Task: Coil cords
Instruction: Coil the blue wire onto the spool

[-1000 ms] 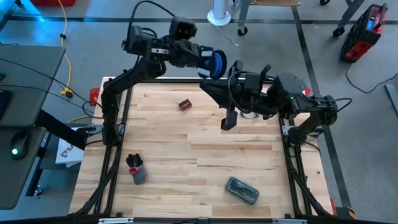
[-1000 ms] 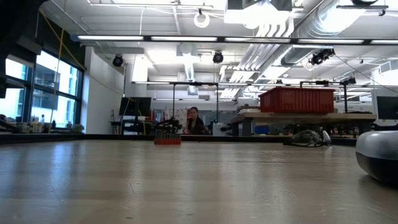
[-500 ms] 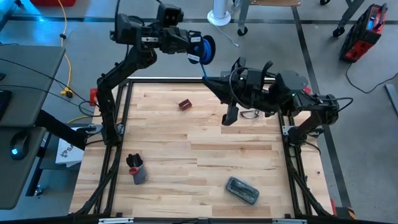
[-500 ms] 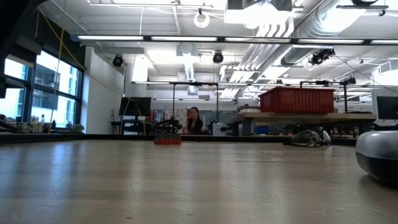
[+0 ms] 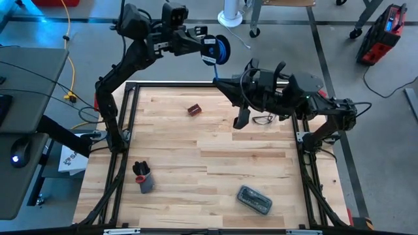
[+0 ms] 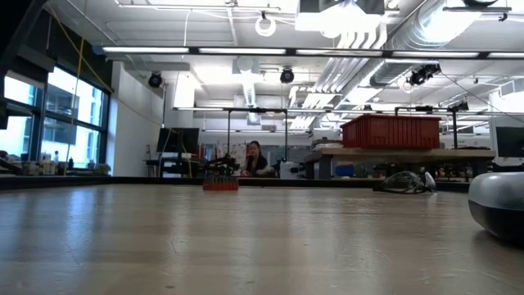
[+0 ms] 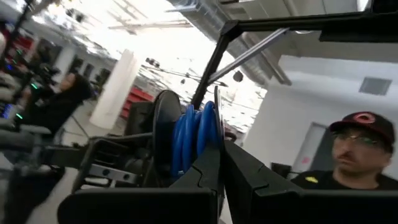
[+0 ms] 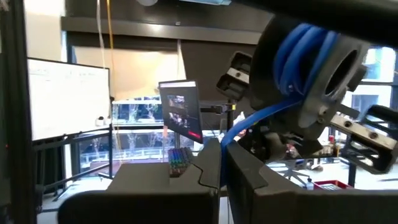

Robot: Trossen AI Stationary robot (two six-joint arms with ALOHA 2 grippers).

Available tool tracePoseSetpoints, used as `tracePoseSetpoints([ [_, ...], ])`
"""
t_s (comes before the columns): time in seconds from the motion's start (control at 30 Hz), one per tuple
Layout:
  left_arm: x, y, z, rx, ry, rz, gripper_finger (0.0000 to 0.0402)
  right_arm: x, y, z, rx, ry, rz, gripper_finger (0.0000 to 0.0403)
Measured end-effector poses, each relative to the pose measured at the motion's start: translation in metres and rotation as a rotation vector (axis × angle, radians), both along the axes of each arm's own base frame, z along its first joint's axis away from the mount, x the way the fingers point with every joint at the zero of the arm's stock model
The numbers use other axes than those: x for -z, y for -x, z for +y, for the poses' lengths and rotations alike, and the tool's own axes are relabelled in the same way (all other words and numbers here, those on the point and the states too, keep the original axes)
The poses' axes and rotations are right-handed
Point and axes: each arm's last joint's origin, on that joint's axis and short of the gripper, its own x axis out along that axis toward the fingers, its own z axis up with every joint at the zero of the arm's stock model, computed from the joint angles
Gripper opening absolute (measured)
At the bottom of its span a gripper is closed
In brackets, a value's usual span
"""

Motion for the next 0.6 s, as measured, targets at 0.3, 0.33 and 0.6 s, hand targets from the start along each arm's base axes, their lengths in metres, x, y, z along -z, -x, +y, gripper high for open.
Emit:
tracePoseSetpoints([
  [0.3, 0.001, 0.009, 0.001, -0.084, -0.092, 0.025, 0.0003, 0.002, 0.001, -0.001, 0.029, -0.021, 0.033, 0.0],
  [0.33, 0.001, 0.012, 0.0, -0.095, -0.104, 0.029, 0.0003, 0.002, 0.001, -0.001, 0.028, -0.026, 0.036, 0.0],
  [0.6, -0.004, 0.032, -0.011, -0.19, -0.192, 0.041, 0.0003, 0.005, 0.005, -0.007, 0.08, -0.052, 0.088, 0.005],
])
